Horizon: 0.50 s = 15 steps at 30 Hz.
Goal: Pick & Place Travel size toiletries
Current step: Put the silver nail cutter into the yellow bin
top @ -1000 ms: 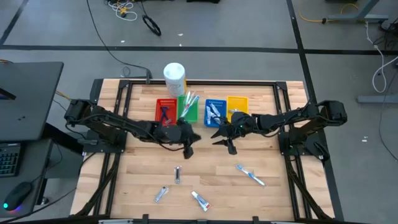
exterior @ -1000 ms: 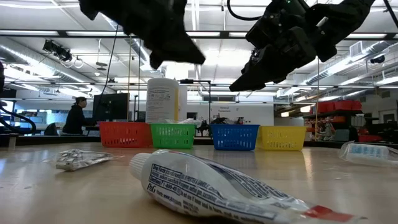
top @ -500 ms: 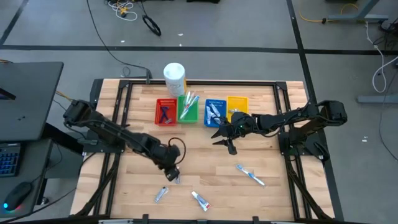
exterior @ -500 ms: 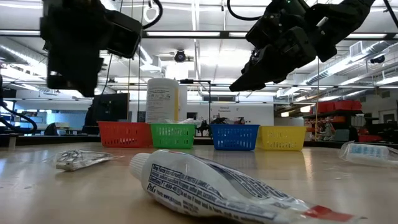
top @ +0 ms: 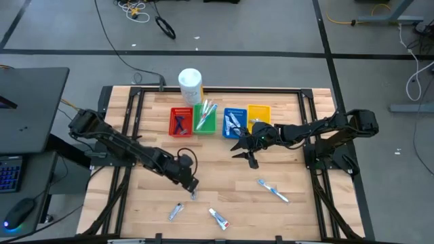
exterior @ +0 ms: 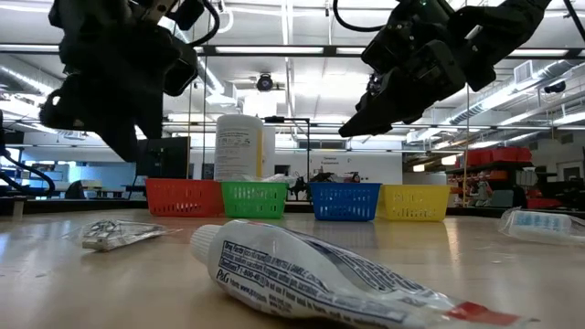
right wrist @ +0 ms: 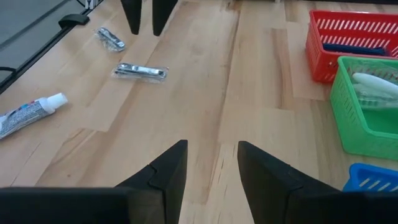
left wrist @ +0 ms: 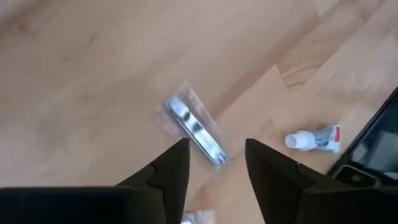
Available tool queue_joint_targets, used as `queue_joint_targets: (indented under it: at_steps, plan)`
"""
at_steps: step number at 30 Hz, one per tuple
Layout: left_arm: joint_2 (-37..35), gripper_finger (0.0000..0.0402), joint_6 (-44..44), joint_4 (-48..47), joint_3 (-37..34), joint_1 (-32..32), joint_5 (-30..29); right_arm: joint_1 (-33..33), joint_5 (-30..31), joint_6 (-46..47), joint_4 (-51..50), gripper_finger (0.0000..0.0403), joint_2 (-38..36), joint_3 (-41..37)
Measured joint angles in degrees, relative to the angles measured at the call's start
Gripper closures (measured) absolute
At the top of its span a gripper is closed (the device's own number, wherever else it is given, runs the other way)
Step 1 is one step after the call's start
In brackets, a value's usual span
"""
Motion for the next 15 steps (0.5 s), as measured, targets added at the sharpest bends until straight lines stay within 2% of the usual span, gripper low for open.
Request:
queue_joint_targets:
  at_steps: [5, 9, 12, 15]
  plan:
    - [0.06, 0.0221, -4.06, 0.00, 0.00, -0.02, 0.20, 0.00, -0.02, 0.00, 0.01, 0.0252, 0.00, 0.00]
    - [2.69, 0.0218, -7.65, 0.64, -0.04, 0.14, -0.81, 0.00, -0.05, 0.00, -0.01, 0.0252, 0.00, 0.00]
    - [6.78, 0.0218, -8.06, 3.04, -0.01, 0.45, 3.55, 0.00, -0.09, 0.00, -0.15, 0.0252, 0.00, 0.00]
    - [9.76, 0.0218, -8.57, 5.12, -0.04, 0.87, 4.53, 0.00, -0.11, 0.00, -0.44, 0.0252, 0.00, 0.00]
